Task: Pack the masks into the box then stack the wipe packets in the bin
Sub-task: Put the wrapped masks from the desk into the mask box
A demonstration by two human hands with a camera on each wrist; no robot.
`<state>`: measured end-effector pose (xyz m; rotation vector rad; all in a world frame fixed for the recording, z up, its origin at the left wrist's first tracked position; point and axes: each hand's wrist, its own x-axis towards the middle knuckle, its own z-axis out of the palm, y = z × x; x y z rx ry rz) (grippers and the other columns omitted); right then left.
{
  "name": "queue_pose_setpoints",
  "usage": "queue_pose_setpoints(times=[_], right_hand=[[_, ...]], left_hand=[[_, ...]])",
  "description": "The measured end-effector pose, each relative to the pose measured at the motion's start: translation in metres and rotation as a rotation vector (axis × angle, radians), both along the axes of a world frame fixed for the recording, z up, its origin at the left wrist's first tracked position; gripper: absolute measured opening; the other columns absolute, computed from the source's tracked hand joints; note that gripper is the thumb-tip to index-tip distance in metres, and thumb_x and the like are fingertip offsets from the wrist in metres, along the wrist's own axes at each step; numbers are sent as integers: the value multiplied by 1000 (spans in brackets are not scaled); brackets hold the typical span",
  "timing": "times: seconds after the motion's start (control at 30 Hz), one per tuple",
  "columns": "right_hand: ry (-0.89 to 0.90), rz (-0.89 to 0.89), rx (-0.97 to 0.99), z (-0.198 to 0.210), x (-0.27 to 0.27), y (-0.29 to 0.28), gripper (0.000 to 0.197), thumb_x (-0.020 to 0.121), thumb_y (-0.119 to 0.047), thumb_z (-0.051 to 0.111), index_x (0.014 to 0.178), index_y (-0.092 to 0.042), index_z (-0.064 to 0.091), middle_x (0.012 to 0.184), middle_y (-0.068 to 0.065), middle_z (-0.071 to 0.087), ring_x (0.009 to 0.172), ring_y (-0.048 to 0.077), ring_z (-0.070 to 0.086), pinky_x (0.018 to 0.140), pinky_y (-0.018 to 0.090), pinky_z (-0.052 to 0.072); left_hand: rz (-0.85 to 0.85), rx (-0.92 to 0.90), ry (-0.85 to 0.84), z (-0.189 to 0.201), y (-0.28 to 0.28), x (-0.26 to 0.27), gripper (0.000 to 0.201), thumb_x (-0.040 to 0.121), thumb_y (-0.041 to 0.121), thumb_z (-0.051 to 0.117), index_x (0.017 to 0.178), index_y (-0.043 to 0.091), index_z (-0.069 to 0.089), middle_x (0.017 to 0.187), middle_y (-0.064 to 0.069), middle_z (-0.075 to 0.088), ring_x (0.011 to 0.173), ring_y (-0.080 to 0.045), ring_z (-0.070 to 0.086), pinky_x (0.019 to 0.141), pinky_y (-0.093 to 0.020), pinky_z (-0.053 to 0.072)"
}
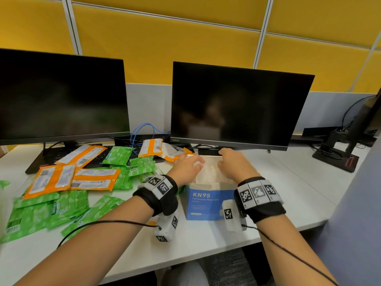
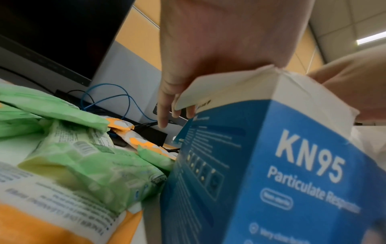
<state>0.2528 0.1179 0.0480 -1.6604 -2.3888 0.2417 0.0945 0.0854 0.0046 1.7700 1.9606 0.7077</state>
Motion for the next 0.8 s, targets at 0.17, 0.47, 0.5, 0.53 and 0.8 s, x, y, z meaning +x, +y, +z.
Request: queue_pose_setpoints(times=[0.17, 0.47, 0.5, 0.53, 0.8], right_hand=[[61, 269, -183, 2, -23, -22, 54, 94, -37, 53, 144, -23, 37, 143, 4, 47, 129, 23, 46, 103, 35, 37], [-214, 0, 145, -7, -30, -12, 38, 95, -18, 47, 132, -13, 46, 132, 10, 52, 121, 28, 50, 102, 42, 42], [-116, 46, 222, -4, -37, -15, 40, 94, -15, 47, 134, -13, 45, 134, 9, 50, 124, 27, 47, 103, 42, 41], [14, 125, 301, 0, -47, -21, 40, 93, -14, 48, 133, -15, 46, 133, 7, 50, 124, 25, 46, 102, 39, 41], [106, 432, -227, -33, -132, -57, 37, 91, -25, 56, 128, -17, 53, 126, 8, 57, 111, 23, 57, 89, 31, 46]], left_hand=[[34, 58, -240, -3, 1, 3, 33, 101, 35, 30, 123, 20, 50, 129, -10, 48, 117, -23, 44, 99, -38, 39], [148, -12, -80, -9, -10, -68, 52, 98, 39, 41, 142, 12, 35, 144, -10, 40, 129, -27, 41, 101, -35, 38], [201, -61, 17, -13, -10, -84, 56, 96, 40, 47, 143, 12, 35, 147, -11, 39, 133, -29, 38, 106, -39, 36], [251, -107, 97, -19, -11, -99, 59, 94, 39, 50, 144, 14, 34, 149, -11, 36, 137, -31, 33, 109, -43, 33], [195, -268, 175, -73, -14, -167, 61, 86, 44, 59, 142, 31, 38, 155, -9, 26, 138, -30, 33, 112, -42, 32]])
